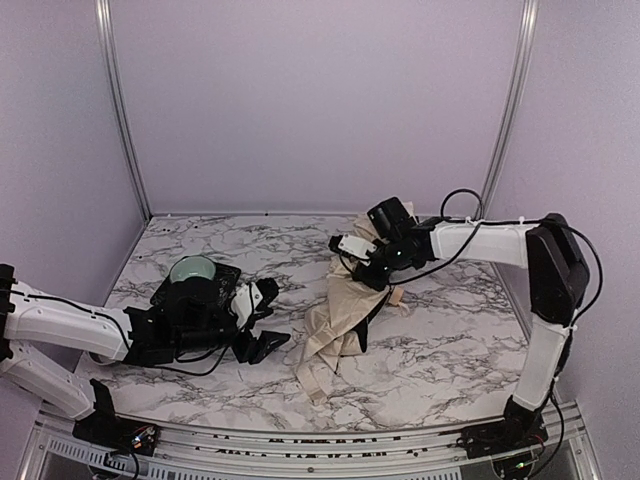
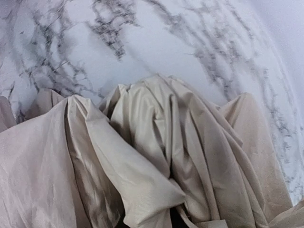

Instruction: Put away the umbrella

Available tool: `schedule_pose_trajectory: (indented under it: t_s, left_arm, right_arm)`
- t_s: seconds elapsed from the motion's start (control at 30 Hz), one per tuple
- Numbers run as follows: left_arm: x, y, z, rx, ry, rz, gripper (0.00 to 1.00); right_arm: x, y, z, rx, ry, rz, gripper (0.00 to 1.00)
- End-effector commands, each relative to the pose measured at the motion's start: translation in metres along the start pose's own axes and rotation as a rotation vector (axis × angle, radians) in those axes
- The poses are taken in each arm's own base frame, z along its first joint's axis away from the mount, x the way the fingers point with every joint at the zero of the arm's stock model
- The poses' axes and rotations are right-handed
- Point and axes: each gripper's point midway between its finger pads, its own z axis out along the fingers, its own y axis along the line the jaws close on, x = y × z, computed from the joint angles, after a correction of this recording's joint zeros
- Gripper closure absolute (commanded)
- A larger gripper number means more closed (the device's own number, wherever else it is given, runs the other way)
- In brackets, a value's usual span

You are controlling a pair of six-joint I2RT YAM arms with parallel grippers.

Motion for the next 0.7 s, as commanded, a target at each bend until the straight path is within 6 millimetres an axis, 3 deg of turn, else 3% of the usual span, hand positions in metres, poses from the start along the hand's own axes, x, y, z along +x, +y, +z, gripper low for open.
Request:
schedule_pose_trajectory:
  t_s: [0.0,0.1,0.23,0.33,0.43,0.5,0.53,0.67]
  left_arm:
    - [-0.003,0.004,0.002,-0.031,0.010,0.022,0.30]
    - [-0.005,0.009,0.004,-0.056,0.009,0.028,0.30]
    - [-0.011,0.017,0.005,-0.105,0.001,0.031,0.30]
    - [-0.017,0.026,0.004,-0.154,-0.008,0.036,0.30]
    - [-0.022,0.034,0.000,-0.204,-0.020,0.031,0.30]
    - [-0.023,0.039,-0.001,-0.231,-0.024,0.028,0.30]
    - [-0.023,0.041,-0.002,-0.242,-0.023,0.028,0.30]
    - [-0.022,0.046,-0.002,-0.277,-0.021,0.023,0.30]
  right_arm:
    - [-0.043,-0.092,-0.072,0.372,-0.177,0.014,1.00]
    - [-0.051,-0.143,-0.124,0.651,-0.201,0.043,1.00]
    - [-0.066,-0.205,-0.218,1.079,-0.186,0.052,1.00]
    - [-0.077,-0.231,-0.290,1.360,-0.155,0.064,1.00]
    - [-0.087,-0.230,-0.342,1.541,-0.135,0.065,1.00]
    - [-0.095,-0.215,-0.350,1.567,-0.151,0.043,1.00]
    - [-0.098,-0.205,-0.343,1.555,-0.153,0.021,1.00]
    - [-0.094,-0.152,-0.293,1.501,-0.155,-0.053,1.00]
